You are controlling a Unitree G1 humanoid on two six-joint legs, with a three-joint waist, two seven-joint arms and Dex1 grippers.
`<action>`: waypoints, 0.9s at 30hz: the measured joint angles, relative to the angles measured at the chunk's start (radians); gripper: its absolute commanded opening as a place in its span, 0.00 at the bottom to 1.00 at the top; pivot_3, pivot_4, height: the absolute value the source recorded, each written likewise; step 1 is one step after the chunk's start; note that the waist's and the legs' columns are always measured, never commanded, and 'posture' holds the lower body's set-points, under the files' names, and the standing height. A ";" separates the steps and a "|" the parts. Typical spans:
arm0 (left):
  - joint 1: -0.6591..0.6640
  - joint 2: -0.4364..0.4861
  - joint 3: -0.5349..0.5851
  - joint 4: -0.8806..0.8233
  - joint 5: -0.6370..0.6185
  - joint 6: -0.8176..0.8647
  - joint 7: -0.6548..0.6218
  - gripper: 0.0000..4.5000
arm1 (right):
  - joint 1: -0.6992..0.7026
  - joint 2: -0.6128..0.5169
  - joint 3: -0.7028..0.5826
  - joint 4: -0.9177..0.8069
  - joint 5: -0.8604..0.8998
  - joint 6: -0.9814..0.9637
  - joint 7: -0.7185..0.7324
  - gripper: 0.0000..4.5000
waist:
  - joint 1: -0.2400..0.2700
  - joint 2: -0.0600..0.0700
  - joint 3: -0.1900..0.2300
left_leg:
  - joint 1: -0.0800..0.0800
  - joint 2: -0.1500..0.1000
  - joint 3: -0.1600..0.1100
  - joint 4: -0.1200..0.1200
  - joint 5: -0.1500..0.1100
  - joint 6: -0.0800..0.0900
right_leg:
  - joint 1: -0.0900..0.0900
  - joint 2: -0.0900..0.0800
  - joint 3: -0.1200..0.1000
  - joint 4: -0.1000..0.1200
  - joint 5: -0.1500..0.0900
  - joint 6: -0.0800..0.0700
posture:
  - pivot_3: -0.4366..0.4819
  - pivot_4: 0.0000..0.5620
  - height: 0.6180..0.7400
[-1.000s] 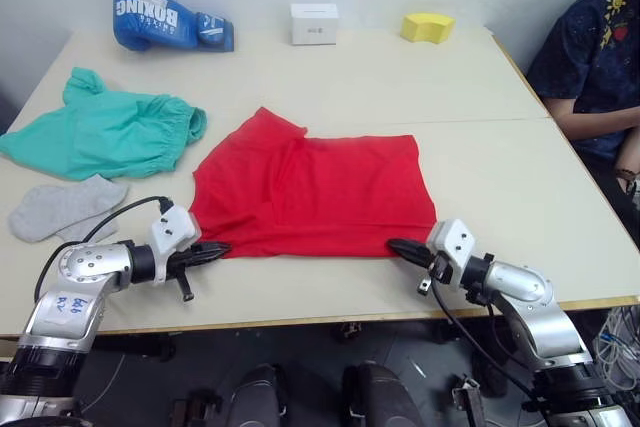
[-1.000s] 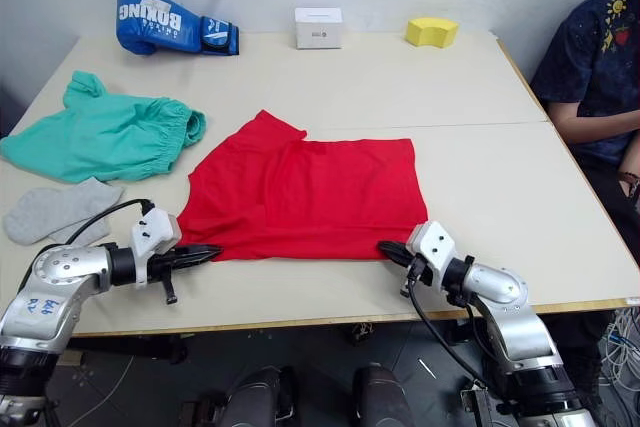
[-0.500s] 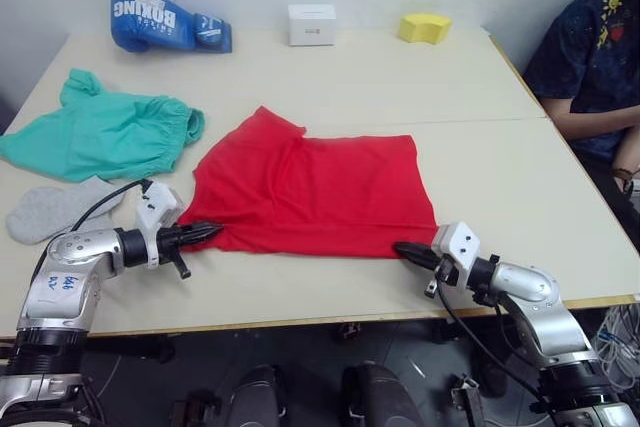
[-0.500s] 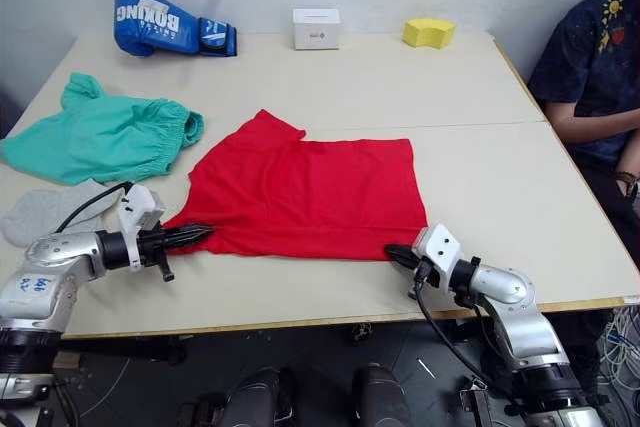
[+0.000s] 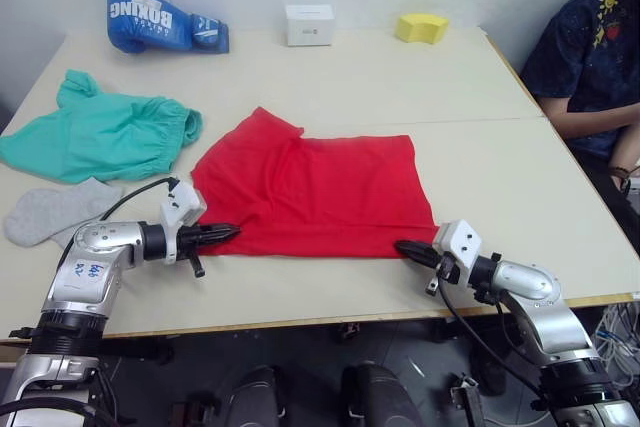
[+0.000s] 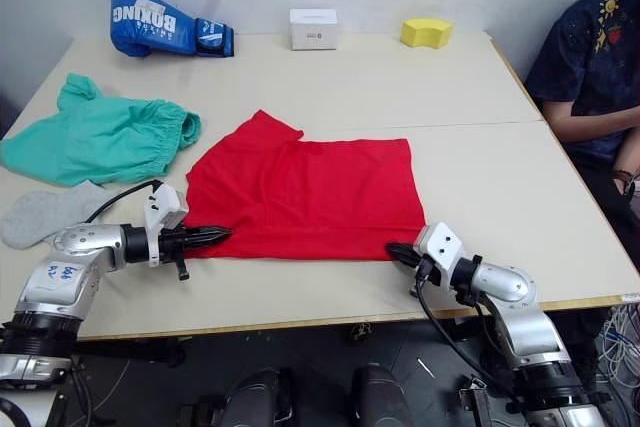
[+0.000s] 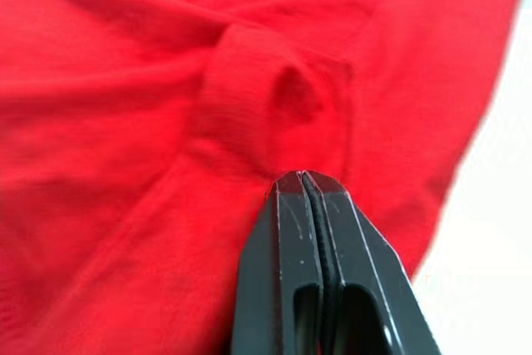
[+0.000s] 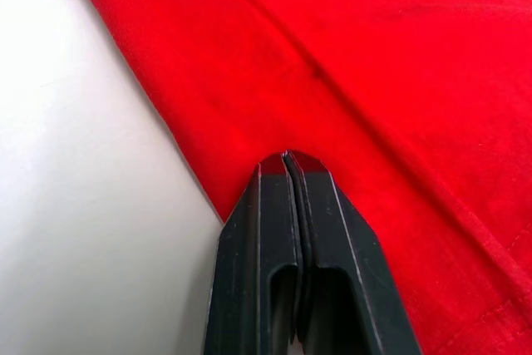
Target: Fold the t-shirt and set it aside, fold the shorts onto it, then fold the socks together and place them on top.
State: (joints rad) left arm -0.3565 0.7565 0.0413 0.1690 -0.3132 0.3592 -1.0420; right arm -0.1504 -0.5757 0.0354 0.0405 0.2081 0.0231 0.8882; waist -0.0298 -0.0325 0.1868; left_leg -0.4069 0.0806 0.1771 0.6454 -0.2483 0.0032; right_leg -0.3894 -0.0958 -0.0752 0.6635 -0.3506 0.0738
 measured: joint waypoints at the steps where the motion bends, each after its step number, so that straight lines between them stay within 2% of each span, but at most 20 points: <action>1: 0.000 0.006 0.002 0.006 0.002 -0.005 0.001 0.00 | 0.001 0.000 0.000 0.000 0.000 0.000 -0.001 0.00 | 0.000 0.000 0.000 | 0.000 0.000 0.000 0.000 0.000 0.000 | 0.000 0.000 0.000 0.000 0.000 0.000 | 0.48 0.27 1.00; 11: -0.081 -0.005 -0.005 0.156 0.104 -0.096 0.096 0.00 | 0.007 -0.006 -0.004 -0.006 0.000 0.005 -0.006 0.00 | 0.001 0.000 0.000 | 0.000 0.000 0.000 0.000 0.000 0.001 | 0.000 -0.001 0.000 0.000 0.000 0.000 | 0.48 0.27 1.00; 18: -0.132 -0.036 0.031 0.263 0.137 -0.190 0.224 0.00 | 0.017 -0.013 -0.004 -0.025 0.002 0.017 -0.006 0.00 | 0.001 0.000 0.000 | 0.000 0.000 0.000 0.000 0.000 0.001 | 0.000 0.000 0.000 0.000 0.000 0.000 | 0.48 0.27 1.00; 23: -0.112 -0.028 0.090 0.264 0.121 -0.203 0.239 0.00 | 0.031 -0.028 -0.009 -0.037 0.006 0.021 -0.004 0.00 | 0.001 0.000 0.000 | 0.000 0.000 0.000 0.000 0.000 0.001 | 0.000 0.000 -0.001 0.000 0.000 0.000 | 0.48 0.27 1.00; 27: -0.027 0.009 0.117 0.217 0.111 -0.192 0.211 0.00 | 0.035 -0.045 -0.020 -0.033 0.009 0.020 0.000 0.00 | 0.000 0.000 0.000 | 0.000 0.000 0.000 0.000 0.000 0.001 | 0.000 -0.001 0.000 0.000 0.000 0.000 | 0.48 0.27 1.00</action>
State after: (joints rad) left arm -0.3832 0.7659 0.1587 0.3859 -0.2023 0.1673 -0.8306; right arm -0.1152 -0.6208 0.0151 0.0076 0.2173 0.0429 0.8884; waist -0.0296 -0.0329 0.1865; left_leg -0.4071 0.0805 0.1771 0.6453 -0.2488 0.0039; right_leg -0.3895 -0.0964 -0.0757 0.6631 -0.3506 0.0739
